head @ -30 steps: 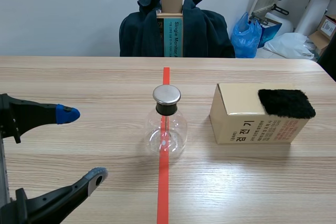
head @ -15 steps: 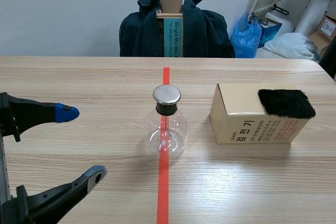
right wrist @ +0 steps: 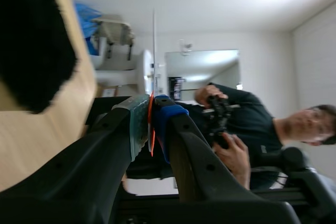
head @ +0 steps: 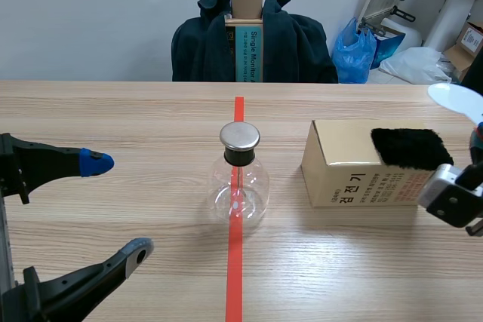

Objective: Do the electroscope experiment.
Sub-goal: 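Rub the plate on the fur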

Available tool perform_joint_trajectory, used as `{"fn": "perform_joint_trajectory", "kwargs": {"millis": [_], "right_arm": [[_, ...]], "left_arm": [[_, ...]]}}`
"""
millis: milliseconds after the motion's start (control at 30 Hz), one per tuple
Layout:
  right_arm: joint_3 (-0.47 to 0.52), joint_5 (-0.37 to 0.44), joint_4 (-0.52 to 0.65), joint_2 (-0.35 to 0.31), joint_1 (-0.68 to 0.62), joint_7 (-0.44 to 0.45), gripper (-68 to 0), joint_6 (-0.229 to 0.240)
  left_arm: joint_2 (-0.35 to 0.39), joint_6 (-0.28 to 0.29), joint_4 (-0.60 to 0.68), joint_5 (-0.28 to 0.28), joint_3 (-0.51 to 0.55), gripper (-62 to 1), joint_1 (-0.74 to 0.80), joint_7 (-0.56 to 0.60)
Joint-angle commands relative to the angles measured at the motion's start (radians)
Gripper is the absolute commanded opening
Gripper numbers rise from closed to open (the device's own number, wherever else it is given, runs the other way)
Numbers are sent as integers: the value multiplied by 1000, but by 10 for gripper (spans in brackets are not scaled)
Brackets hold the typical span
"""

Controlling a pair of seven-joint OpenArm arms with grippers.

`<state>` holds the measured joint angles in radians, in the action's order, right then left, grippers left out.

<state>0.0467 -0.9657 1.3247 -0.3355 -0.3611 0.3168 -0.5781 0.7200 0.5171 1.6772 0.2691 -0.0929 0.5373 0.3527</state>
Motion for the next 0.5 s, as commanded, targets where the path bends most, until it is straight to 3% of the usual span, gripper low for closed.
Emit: {"fn": "perform_joint_trajectory", "kwargs": {"millis": [0,333,467], "right_arm": [[-4,-2,5,-8,27,-2,-667,-7],[-58,-34,-77,-7,76,5,-667,80],[-62,-35,-77,-5,76,6,-667,93]], "left_arm": [[-8,1,6,12,-5,14,-3,17],[-8,1,6,11,-5,14,-3,17],[-8,1,6,11,-5,14,-3,17]]}}
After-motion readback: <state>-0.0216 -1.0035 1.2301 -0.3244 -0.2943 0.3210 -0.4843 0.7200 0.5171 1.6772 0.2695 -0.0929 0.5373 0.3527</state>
